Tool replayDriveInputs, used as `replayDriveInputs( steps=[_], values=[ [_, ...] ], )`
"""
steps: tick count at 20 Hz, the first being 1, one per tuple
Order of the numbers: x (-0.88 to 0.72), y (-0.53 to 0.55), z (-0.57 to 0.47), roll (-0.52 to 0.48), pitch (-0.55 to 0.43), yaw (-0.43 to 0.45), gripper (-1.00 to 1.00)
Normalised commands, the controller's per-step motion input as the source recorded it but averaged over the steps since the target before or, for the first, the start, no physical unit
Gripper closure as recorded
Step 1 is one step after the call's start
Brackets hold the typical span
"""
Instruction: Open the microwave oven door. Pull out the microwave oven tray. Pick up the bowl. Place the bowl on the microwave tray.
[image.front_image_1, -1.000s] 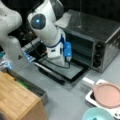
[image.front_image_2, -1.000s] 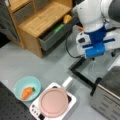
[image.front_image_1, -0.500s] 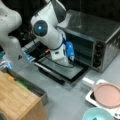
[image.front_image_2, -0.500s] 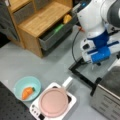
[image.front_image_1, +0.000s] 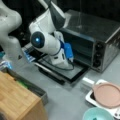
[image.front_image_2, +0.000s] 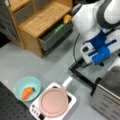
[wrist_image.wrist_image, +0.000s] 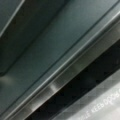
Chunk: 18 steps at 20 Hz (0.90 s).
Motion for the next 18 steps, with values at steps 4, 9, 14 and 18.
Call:
replayDriveInputs(
  steps=[4, 9, 14, 18],
  values=[
    [0.2, -0.12, -0.11, 0.415, 0.109, 0.075, -1.0],
    [0.2, -0.02, -0.1, 0.379, 0.08, 0.022, -1.0],
    [0.17, -0.01, -0.09, 0.346, 0.062, 0.02, -1.0],
    [0.14, -0.03, -0.09, 0.317, 0.052, 0.013, -1.0]
  ],
)
